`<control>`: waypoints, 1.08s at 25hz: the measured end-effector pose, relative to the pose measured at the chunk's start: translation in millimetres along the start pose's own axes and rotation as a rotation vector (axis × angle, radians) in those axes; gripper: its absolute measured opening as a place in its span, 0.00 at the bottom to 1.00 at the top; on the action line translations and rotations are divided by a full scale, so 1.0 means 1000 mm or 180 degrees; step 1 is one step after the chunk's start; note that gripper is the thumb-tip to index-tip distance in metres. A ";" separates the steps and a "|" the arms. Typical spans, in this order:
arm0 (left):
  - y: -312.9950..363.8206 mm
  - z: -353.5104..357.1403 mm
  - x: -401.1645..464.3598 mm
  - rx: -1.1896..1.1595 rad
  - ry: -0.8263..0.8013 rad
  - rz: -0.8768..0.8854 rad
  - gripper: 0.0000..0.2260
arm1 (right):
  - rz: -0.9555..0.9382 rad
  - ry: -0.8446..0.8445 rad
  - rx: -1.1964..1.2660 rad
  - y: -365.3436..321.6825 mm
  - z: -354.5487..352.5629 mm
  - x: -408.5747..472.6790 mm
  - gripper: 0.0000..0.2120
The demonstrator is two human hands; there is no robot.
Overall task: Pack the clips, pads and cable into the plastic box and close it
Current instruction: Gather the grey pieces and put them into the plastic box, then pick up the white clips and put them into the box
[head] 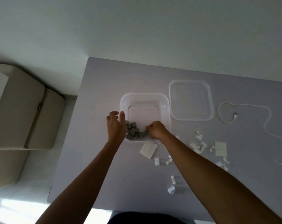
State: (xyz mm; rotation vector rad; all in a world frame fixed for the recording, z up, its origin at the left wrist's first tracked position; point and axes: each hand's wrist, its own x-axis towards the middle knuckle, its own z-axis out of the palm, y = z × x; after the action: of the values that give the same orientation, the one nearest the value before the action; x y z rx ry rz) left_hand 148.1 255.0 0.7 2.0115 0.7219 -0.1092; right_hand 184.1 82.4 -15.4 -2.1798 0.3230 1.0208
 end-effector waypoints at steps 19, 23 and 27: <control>-0.008 0.011 0.005 -0.0334 -0.0193 -0.0221 0.20 | -0.1118 0.0740 0.0083 -0.033 0.034 -0.025 0.16; -0.009 0.012 0.005 -0.0299 -0.0164 -0.0159 0.20 | -0.0900 0.0826 -0.0159 -0.018 0.043 -0.011 0.14; -0.007 0.012 0.005 -0.0128 -0.0161 -0.0106 0.19 | -0.0805 0.0211 -0.0449 -0.019 0.050 -0.005 0.13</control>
State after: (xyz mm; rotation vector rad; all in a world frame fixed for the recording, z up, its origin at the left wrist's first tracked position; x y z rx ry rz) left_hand 151.3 249.4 -12.8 1.9519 0.7202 -0.1635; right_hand 161.2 130.4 -24.6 -2.3131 0.0030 0.8536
